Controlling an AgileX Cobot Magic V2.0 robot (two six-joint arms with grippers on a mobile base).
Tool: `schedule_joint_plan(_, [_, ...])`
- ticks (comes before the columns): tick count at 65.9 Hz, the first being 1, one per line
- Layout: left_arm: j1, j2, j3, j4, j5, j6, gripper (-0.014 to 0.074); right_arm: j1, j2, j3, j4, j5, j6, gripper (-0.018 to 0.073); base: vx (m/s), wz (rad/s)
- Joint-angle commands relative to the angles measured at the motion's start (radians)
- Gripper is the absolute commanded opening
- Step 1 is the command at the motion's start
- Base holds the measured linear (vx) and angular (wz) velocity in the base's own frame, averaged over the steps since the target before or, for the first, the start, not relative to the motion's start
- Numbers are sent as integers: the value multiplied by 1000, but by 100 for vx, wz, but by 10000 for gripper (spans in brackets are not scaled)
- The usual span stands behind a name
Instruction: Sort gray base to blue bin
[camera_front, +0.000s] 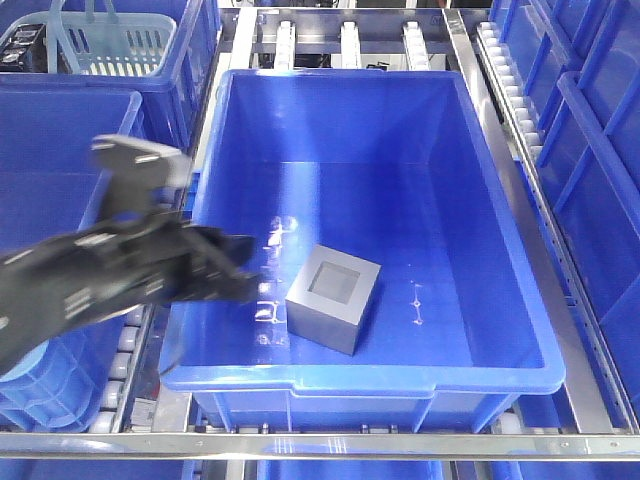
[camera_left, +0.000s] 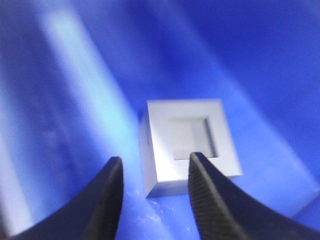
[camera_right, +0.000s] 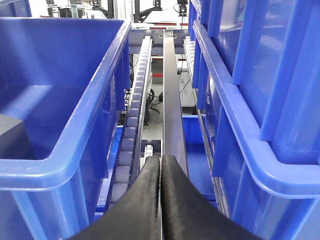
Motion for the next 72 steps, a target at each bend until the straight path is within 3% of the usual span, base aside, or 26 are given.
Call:
schedule_joint_plan(1, [-2,-136,63,-6,-131,2,269,-3,-12,15,-6,-74,-6,-9,0,0])
schedule_joint_plan(14, [-2,-383,248,-5,-206,2,261,-3,-12,15,-6,-74,-6,-9,0,0])
schedule_joint_plan(26, [-2,-627,363,-4,-187,6,261,-3,-12,15,-6,-74,-6,-9,0,0])
schedule_joint_plan(32, [-2,-735,401,-4,-137,60,261,-3,-12,15,-6,-74,-6,-9,0,0])
schedule_joint_plan(40, [-2,-822,433,-4,-68,114,261,-3,-12,15,-6,-74,-6,-9,0,0])
schedule_joint_plan(54, [-2,-845,467,-5,-73,125,256,-3,-12,15,-6,-74,-6,-9,0,0])
schedule_joint_plan(63, [-2,-845,467,-6,-108,125,160,-3,-12,15,-6,-74,-6,-9,0,0])
schedule_joint_plan(72, [-2,-845,467,-8,-118,124,-9,-3,-12,15,-6,-74,-6,-9,0,0])
